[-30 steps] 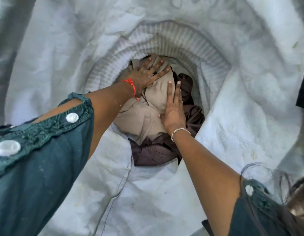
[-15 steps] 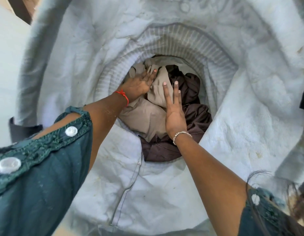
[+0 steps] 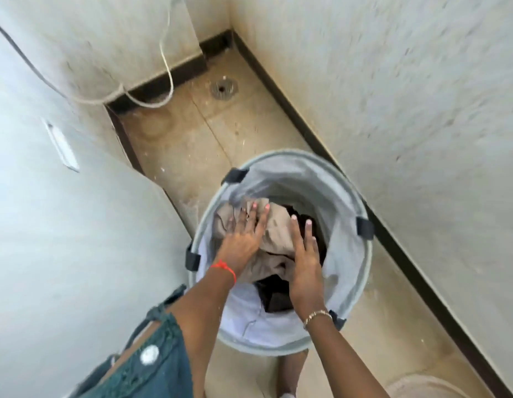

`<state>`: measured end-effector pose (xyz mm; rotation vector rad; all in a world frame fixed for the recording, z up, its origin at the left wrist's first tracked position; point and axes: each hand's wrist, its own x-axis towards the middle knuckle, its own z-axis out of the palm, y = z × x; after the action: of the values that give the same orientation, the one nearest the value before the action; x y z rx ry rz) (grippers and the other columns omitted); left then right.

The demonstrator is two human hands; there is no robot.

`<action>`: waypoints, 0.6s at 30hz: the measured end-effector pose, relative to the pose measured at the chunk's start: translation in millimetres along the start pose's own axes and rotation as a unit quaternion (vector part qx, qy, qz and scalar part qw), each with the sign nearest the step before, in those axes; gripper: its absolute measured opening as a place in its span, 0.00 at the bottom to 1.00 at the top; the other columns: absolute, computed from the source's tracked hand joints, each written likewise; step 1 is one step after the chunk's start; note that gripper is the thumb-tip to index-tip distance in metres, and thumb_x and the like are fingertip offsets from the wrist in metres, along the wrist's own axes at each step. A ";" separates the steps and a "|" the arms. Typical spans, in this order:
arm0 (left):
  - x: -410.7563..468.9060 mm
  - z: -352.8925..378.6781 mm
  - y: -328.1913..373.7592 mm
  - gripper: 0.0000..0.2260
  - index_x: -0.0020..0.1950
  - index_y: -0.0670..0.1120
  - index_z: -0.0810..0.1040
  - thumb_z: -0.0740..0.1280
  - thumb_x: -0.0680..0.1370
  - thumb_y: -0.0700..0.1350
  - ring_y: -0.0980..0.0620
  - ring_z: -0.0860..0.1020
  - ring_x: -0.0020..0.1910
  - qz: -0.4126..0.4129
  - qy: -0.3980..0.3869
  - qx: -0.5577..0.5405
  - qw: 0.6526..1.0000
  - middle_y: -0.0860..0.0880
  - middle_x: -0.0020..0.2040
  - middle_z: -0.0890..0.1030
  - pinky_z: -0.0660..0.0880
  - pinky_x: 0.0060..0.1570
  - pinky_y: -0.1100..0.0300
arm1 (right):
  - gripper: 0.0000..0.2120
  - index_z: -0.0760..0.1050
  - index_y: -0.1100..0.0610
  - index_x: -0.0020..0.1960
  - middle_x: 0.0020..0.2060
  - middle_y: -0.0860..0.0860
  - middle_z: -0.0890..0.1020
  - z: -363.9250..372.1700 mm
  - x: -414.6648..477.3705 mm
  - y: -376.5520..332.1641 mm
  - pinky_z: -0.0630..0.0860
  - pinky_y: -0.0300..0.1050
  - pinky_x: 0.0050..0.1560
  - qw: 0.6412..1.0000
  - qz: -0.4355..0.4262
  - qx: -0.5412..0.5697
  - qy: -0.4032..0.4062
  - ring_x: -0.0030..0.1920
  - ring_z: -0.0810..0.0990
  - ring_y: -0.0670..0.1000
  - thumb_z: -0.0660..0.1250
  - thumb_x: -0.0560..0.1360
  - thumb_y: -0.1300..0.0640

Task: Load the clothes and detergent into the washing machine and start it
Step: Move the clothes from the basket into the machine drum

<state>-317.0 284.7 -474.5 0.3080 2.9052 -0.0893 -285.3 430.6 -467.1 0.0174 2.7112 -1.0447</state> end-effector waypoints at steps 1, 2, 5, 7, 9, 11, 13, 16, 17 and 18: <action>-10.7 -23.0 2.0 0.23 0.69 0.42 0.61 0.52 0.73 0.39 0.46 0.79 0.59 -0.009 -0.030 0.003 0.999 0.44 0.63 0.78 0.79 0.47 0.49 | 0.48 0.40 0.40 0.74 0.75 0.43 0.42 -16.1 -4.8 -14.6 0.68 0.49 0.68 1.000 -0.010 -0.010 0.014 0.76 0.49 0.50 0.56 0.70 0.78; -13.7 -41.1 3.3 0.24 0.70 0.41 0.59 0.51 0.73 0.39 0.46 0.78 0.60 -0.010 0.002 -0.004 1.000 0.44 0.64 0.77 0.79 0.48 0.49 | 0.51 0.39 0.37 0.73 0.74 0.38 0.39 -32.1 -9.4 -28.2 0.70 0.50 0.66 0.999 -0.023 -0.010 0.024 0.76 0.49 0.48 0.56 0.69 0.79; -14.6 -109.8 -7.5 0.31 0.76 0.40 0.45 0.51 0.74 0.39 0.45 0.76 0.63 0.002 0.072 -0.043 0.996 0.44 0.66 0.75 0.79 0.50 0.48 | 0.55 0.38 0.32 0.71 0.74 0.37 0.41 -80.7 -24.6 -70.1 0.70 0.49 0.67 0.999 -0.028 0.005 0.037 0.75 0.50 0.45 0.58 0.68 0.80; -26.8 -159.6 -10.8 0.33 0.76 0.39 0.40 0.52 0.73 0.39 0.45 0.77 0.62 0.015 0.091 -0.021 0.996 0.45 0.65 0.76 0.79 0.49 0.49 | 0.53 0.41 0.30 0.71 0.76 0.41 0.46 -112.7 -37.5 -102.4 0.70 0.42 0.64 0.998 -0.018 0.046 0.044 0.74 0.51 0.41 0.60 0.69 0.78; -37.5 -214.8 -19.2 0.34 0.75 0.39 0.39 0.52 0.72 0.39 0.46 0.78 0.60 0.024 0.140 -0.010 0.990 0.45 0.64 0.77 0.80 0.49 0.50 | 0.51 0.42 0.28 0.70 0.76 0.40 0.48 -141.8 -52.2 -137.3 0.70 0.28 0.54 0.995 -0.032 0.075 0.052 0.70 0.50 0.30 0.62 0.70 0.75; -51.3 -272.2 -30.6 0.34 0.75 0.40 0.41 0.52 0.72 0.40 0.46 0.77 0.61 0.033 0.185 0.000 0.982 0.45 0.64 0.77 0.80 0.49 0.50 | 0.51 0.41 0.28 0.69 0.75 0.41 0.48 -172.5 -67.2 -179.5 0.70 0.25 0.49 0.992 -0.060 0.092 0.060 0.69 0.51 0.28 0.60 0.70 0.75; -67.9 -326.5 -42.3 0.33 0.75 0.38 0.42 0.52 0.72 0.39 0.46 0.75 0.63 0.026 0.237 0.013 0.971 0.44 0.66 0.75 0.79 0.51 0.50 | 0.49 0.44 0.33 0.71 0.74 0.42 0.45 -203.1 -81.0 -225.5 0.69 0.29 0.45 0.990 -0.089 0.091 0.061 0.70 0.61 0.38 0.56 0.67 0.77; -103.2 -405.9 -64.6 0.27 0.72 0.38 0.57 0.53 0.72 0.38 0.46 0.75 0.64 -0.006 0.315 0.038 0.948 0.44 0.66 0.75 0.79 0.50 0.50 | 0.46 0.45 0.37 0.70 0.74 0.44 0.48 -246.9 -103.9 -294.2 0.64 0.25 0.46 0.979 -0.148 0.115 0.080 0.67 0.52 0.27 0.52 0.67 0.78; -120.5 -431.8 -73.5 0.26 0.71 0.39 0.58 0.53 0.72 0.38 0.45 0.74 0.64 -0.014 0.336 0.049 0.941 0.43 0.66 0.75 0.79 0.50 0.49 | 0.45 0.47 0.36 0.69 0.73 0.43 0.50 -259.8 -112.1 -316.6 0.62 0.24 0.48 0.974 -0.170 0.120 0.093 0.68 0.50 0.30 0.52 0.68 0.78; -138.7 -455.0 -83.8 0.26 0.71 0.39 0.58 0.53 0.72 0.37 0.45 0.74 0.64 -0.022 0.359 0.059 0.931 0.43 0.66 0.74 0.79 0.51 0.48 | 0.45 0.47 0.35 0.69 0.72 0.41 0.51 -270.5 -120.4 -338.6 0.61 0.25 0.51 0.968 -0.192 0.121 0.109 0.70 0.51 0.34 0.53 0.69 0.78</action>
<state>-297.7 212.9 2.7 0.3534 3.6442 -0.1951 -258.3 366.5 -22.7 -0.3887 2.8269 -1.5640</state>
